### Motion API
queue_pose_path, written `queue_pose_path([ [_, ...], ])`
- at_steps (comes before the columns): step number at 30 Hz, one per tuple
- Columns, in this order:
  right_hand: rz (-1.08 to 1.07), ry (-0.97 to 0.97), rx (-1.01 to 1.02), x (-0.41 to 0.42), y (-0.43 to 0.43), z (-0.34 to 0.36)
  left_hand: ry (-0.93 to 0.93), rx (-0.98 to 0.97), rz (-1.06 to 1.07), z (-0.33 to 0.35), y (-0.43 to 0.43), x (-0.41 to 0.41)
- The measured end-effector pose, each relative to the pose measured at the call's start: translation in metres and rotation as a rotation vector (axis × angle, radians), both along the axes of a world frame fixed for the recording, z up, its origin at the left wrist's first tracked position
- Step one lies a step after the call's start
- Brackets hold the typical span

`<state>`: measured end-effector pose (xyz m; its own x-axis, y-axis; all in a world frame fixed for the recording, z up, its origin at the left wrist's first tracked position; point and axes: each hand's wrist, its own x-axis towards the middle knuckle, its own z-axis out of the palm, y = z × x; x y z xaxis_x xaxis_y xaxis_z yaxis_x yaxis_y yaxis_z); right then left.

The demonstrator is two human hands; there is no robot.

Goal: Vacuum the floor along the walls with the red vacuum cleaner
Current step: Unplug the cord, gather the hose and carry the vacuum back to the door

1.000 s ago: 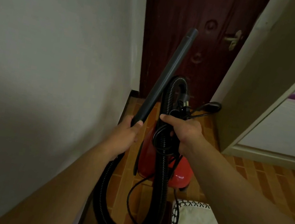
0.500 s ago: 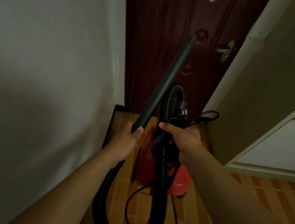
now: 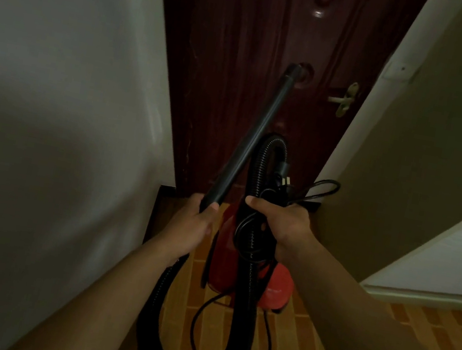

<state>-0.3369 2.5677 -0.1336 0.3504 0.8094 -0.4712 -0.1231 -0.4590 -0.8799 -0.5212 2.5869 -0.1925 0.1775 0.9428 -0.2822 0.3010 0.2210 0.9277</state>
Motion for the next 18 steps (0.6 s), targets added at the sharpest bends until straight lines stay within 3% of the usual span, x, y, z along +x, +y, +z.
queue_pose_path([
  [18, 0.02, 0.016, -0.026, 0.095, 0.212, -0.038, -0.033, -0.049, -0.009, -0.031, 0.199, 0.087],
])
